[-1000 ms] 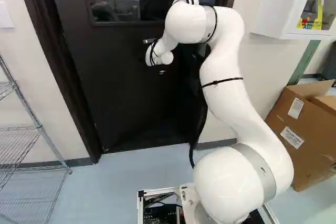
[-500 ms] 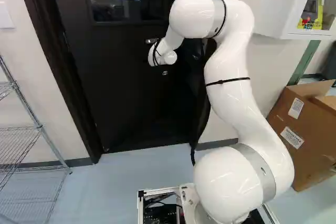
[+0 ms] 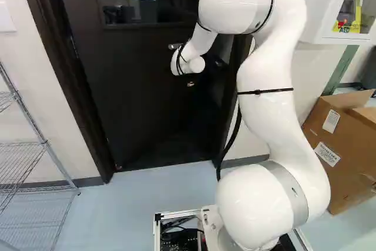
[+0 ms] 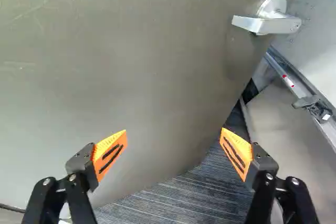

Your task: Open the door and move inside

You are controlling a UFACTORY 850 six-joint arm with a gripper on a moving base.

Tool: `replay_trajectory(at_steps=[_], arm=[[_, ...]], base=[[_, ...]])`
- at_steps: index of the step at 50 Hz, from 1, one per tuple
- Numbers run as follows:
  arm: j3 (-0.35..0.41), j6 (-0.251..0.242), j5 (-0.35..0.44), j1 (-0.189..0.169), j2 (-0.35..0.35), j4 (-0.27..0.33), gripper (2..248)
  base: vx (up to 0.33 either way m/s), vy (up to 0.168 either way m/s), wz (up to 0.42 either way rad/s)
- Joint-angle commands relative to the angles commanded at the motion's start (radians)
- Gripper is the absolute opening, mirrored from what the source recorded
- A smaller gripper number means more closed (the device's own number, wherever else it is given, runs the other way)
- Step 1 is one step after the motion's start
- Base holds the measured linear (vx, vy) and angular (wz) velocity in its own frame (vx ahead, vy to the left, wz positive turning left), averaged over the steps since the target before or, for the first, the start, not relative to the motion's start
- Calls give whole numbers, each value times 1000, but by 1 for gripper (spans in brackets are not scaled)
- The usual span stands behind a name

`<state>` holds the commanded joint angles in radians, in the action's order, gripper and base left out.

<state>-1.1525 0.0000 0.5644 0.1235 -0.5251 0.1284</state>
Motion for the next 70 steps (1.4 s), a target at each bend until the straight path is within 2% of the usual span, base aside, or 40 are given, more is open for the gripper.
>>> replay_trajectory(at_steps=[13,47,70], arm=[[80,0,0,-11,63,12,247],[282,0,0,-41,226,120,247],[412,0,2,-61,339,127,247]], base=[[0,0,0],[0,0,0],[0,0,0]])
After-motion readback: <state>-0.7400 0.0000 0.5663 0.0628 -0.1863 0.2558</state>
